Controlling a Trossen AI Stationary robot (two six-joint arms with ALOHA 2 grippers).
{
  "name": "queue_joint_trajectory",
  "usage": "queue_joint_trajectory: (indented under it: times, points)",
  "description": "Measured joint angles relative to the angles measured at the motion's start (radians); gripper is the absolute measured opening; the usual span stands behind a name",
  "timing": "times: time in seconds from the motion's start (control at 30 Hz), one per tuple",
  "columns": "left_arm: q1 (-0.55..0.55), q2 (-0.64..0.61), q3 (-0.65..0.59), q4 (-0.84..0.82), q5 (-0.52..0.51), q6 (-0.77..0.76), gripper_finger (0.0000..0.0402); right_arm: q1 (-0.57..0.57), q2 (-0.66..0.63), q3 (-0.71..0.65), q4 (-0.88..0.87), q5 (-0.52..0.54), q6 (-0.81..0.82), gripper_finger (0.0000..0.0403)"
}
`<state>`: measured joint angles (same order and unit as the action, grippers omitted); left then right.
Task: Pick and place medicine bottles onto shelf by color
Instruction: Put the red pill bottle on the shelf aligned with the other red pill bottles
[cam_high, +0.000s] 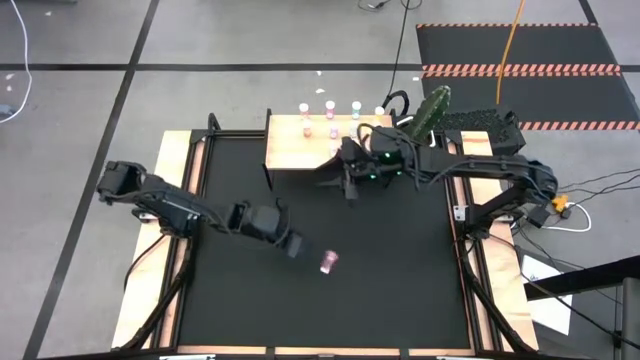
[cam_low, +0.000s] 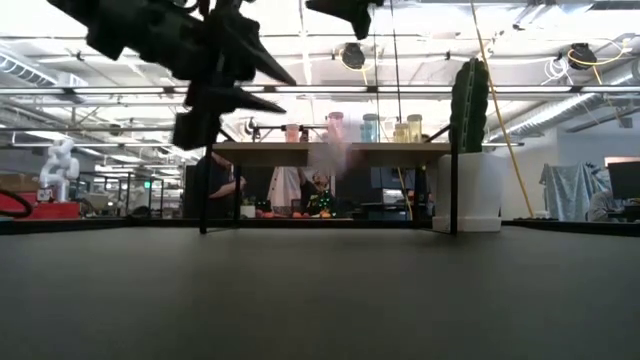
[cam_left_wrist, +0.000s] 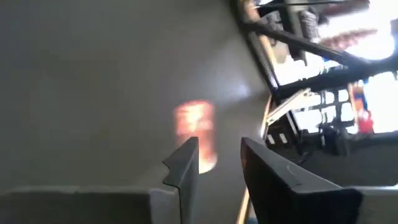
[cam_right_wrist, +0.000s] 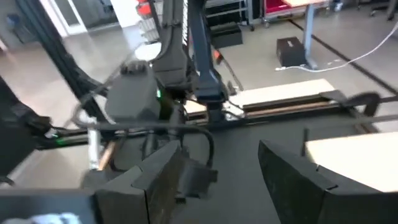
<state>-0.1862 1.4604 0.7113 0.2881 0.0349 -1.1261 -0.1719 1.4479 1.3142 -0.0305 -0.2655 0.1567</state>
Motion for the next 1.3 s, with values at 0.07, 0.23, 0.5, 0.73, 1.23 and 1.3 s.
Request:
queue_joint_trajectory:
  times: [0.07, 0.23, 0.5, 0.73, 1.23, 1.3]
  points:
    - [0.039, -0.03, 0.001, 0.009, 0.021, 0.123, 0.0114, -0.012, 0.019, 0.035, -0.039, 0.002, -0.03, 0.0212]
    - [0.124, -0.131, 0.002, -0.055, 0.084, 0.352, 0.0099, -0.052, 0.022, 0.069, -0.108, 0.003, -0.003, 0.0212]
    - [0.207, -0.249, 0.0, -0.186, 0.117, 0.65, 0.0123, -0.046, -0.06, 0.026, -0.583, 0.078, 0.057, 0.0212]
    - [0.307, -0.259, 0.0, -0.219, 0.222, 0.817, 0.0178, 0.103, -0.066, -0.093, -0.571, 0.244, 0.383, 0.0212]
    - [0.364, -0.259, 0.0, -0.219, 0.331, 1.0, 0.0182, 0.397, 0.17, -0.095, -0.521, 0.167, 1.053, 0.0212]
    - [0.363, -0.259, 0.0, -0.22, 0.331, 0.98, 0.0178, 0.417, 0.199, -0.095, -0.47, 0.152, 1.086, 0.0212]
